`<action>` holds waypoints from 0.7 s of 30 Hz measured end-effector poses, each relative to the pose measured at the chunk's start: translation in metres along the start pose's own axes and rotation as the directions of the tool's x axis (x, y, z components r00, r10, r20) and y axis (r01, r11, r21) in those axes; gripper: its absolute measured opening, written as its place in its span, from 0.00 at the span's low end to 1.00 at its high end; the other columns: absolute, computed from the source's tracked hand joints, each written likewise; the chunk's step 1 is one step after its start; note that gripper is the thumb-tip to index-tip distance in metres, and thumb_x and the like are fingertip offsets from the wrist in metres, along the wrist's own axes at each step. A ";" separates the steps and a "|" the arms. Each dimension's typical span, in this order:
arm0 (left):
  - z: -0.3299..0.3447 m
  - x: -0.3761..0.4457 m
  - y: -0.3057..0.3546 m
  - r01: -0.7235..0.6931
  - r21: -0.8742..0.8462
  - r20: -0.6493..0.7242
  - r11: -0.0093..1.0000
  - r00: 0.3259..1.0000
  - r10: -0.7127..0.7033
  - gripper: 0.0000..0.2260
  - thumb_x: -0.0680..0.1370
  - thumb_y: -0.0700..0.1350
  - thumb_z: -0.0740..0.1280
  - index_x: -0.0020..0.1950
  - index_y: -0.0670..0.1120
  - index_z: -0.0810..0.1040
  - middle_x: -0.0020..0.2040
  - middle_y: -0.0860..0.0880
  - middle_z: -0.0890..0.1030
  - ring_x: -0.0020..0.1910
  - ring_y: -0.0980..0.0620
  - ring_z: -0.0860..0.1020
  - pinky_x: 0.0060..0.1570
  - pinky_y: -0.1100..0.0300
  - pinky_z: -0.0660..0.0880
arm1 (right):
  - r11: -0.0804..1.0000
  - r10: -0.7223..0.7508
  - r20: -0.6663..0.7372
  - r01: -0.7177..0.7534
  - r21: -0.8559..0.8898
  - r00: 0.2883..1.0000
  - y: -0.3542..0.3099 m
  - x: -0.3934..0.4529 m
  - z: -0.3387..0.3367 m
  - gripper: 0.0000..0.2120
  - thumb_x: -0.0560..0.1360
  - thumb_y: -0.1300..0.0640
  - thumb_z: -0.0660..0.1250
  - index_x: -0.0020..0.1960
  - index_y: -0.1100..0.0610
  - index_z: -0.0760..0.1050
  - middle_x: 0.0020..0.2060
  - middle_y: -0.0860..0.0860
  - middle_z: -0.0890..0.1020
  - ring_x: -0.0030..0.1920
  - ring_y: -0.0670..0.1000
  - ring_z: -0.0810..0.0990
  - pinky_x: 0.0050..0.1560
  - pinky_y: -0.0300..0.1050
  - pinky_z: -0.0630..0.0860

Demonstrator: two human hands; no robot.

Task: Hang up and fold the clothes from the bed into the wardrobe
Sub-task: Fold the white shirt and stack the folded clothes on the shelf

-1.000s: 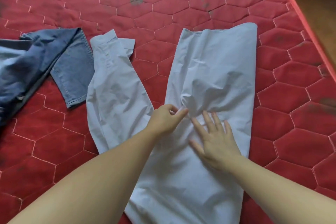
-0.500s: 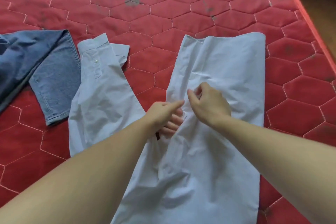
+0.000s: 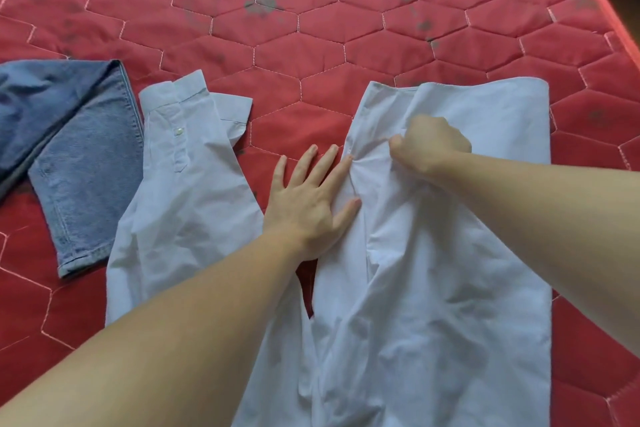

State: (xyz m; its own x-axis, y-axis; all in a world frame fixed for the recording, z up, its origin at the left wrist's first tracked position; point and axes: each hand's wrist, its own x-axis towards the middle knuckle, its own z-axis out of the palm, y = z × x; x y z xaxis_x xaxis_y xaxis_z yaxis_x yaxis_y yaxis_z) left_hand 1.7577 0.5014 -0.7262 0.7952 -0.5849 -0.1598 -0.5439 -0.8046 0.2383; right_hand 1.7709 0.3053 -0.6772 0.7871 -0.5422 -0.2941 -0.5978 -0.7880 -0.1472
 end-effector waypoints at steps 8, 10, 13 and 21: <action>-0.001 0.000 0.001 0.007 0.003 -0.021 1.000 1.000 -0.007 0.31 0.75 0.62 0.39 0.79 0.60 0.46 0.80 0.59 0.47 0.79 0.53 0.44 0.75 0.45 0.39 | 0.771 -0.253 -0.429 0.449 0.451 0.867 -0.031 -0.019 0.008 0.18 0.76 0.53 0.59 0.29 0.51 0.56 0.27 0.47 0.66 0.34 0.52 0.67 0.34 0.47 0.60; -0.003 0.001 0.002 0.000 -0.001 -0.020 1.000 1.000 0.000 0.32 0.74 0.60 0.39 0.79 0.60 0.47 0.80 0.59 0.49 0.79 0.53 0.45 0.75 0.44 0.40 | 0.830 -0.258 -0.301 0.370 0.418 0.918 -0.039 -0.010 0.016 0.18 0.78 0.53 0.57 0.30 0.51 0.59 0.32 0.49 0.70 0.37 0.54 0.70 0.37 0.46 0.63; -0.003 0.000 0.001 0.003 -0.007 -0.027 1.000 1.000 -0.003 0.32 0.74 0.61 0.39 0.79 0.61 0.46 0.80 0.59 0.48 0.79 0.53 0.44 0.75 0.45 0.40 | 0.914 -0.184 -0.127 0.218 0.342 0.975 -0.038 0.003 0.025 0.18 0.80 0.51 0.55 0.31 0.52 0.62 0.38 0.52 0.74 0.40 0.56 0.73 0.39 0.45 0.64; -0.003 0.000 0.001 0.004 -0.010 -0.037 1.000 0.999 -0.004 0.32 0.74 0.61 0.37 0.79 0.60 0.47 0.80 0.59 0.49 0.79 0.54 0.44 0.75 0.45 0.39 | 0.882 -0.142 -0.121 0.181 0.435 0.982 -0.046 0.004 0.021 0.14 0.80 0.45 0.55 0.46 0.52 0.71 0.43 0.50 0.80 0.46 0.55 0.78 0.44 0.48 0.72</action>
State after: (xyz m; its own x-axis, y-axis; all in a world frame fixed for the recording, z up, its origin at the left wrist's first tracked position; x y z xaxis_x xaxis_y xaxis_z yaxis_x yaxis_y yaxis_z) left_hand 1.7581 0.5008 -0.7230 0.8071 -0.5770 -0.1251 -0.5379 -0.8060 0.2470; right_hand 1.7984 0.3449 -0.6912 0.8766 -0.4560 -0.1534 -0.4507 -0.6667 -0.5936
